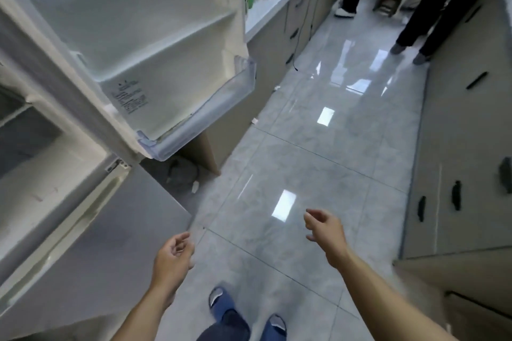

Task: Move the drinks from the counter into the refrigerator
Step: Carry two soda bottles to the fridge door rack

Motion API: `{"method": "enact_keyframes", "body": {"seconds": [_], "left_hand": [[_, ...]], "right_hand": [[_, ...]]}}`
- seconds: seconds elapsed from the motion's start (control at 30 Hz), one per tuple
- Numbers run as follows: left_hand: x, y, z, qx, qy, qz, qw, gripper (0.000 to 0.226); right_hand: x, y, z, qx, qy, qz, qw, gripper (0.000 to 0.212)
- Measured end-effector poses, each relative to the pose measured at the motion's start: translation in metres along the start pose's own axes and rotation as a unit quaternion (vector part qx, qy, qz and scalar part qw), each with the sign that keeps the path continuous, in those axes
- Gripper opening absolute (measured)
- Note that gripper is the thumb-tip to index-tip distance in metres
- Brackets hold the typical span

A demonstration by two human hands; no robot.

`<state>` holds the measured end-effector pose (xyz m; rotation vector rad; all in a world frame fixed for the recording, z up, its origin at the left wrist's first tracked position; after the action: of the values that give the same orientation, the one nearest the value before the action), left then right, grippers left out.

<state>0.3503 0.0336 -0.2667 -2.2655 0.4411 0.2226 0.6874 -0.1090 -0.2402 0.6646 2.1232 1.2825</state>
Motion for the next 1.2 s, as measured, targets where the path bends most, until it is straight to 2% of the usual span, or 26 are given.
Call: {"method": "enact_keyframes", "body": {"seconds": [0.17,0.4,0.53,0.77,0.9,1.07,1.2], "left_hand": [[0.023,0.021,0.016,-0.056,0.032,0.106,0.992,0.027],[0.035,0.04,0.051,-0.169,0.066,0.239,0.954,0.031],[0.067,0.014,0.075,-0.167,0.1,0.267,0.944,0.03],[0.163,-0.072,0.106,-0.127,0.146,0.263,0.945,0.028],[0.225,-0.124,0.118,-0.097,0.145,0.245,0.954,0.028],[0.275,-0.166,0.116,-0.106,0.111,0.228,0.961,0.025],[0.302,-0.187,0.112,-0.113,0.066,0.203,0.97,0.023]], "right_hand": [[-0.057,-0.049,-0.006,0.071,-0.075,0.003,0.995,0.014],[-0.099,-0.115,-0.046,0.18,-0.148,-0.014,0.972,0.015],[-0.114,-0.141,-0.069,0.234,-0.173,-0.038,0.956,0.011],[-0.14,-0.17,-0.078,0.327,-0.2,-0.023,0.923,0.02],[-0.166,-0.177,-0.036,0.346,-0.179,-0.029,0.92,0.025],[-0.214,-0.147,0.065,0.334,-0.14,-0.046,0.931,0.027],[-0.25,-0.099,0.174,0.276,-0.098,-0.075,0.953,0.028]]}}
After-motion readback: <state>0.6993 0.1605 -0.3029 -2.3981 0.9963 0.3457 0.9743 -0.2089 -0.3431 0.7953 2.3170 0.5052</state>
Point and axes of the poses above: each hand's wrist, its own z-axis towards the middle knuckle, its own x-axis out of the palm, y = z × x, the point moved 4 cm from there along z, towards the middle knuckle, and after that the axes turned 12 degrees about -x, right-handed, at the moved point
